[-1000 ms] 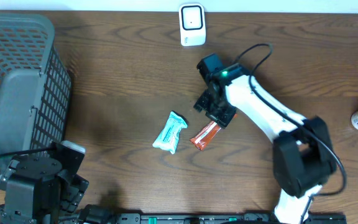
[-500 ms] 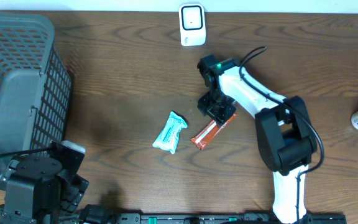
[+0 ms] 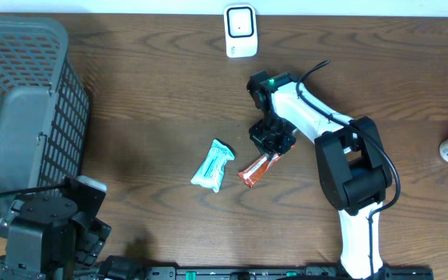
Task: Scan the item barcode
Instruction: 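Raise the TOP bar and carry it toward the white scanner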
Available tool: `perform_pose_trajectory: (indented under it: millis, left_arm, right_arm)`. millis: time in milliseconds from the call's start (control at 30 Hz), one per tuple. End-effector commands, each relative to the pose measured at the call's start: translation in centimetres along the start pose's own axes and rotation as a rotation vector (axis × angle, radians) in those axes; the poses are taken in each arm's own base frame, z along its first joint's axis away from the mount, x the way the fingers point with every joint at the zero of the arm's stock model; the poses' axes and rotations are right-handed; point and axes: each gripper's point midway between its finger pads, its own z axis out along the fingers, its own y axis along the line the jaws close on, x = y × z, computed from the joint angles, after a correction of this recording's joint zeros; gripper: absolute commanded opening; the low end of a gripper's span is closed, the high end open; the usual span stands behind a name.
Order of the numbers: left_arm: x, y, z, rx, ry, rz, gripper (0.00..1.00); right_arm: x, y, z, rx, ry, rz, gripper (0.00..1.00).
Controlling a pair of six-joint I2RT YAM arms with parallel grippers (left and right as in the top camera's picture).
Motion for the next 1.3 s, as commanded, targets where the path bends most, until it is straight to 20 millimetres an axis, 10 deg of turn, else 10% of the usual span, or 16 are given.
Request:
perform_pose_trajectory:
  millis: [0,400,733,1267]
  left_arm:
    - [0.0,0.1,-0.1,-0.002,-0.004,-0.015,0.98]
    - [0.0,0.1,-0.1,-0.002,-0.003,-0.015,0.98]
    - [0.0,0.1,-0.1,-0.002,-0.004,-0.015,0.98]
    - [0.0,0.1,-0.1,-0.002,-0.004,-0.015,0.98]
  right_arm:
    - [-0.6,0.2,-0.4,-0.018,-0.031,-0.046,0.01]
    - [0.5,3.1,-15.3,-0.477,-0.295,-0.372,0.01]
    - [-3.9,0.7,-21.1,-0.415,-0.800,-0.107,0.01]
    - [-0.2,4.6,-22.9,-0.391,-0.974,-0.523,0.01]
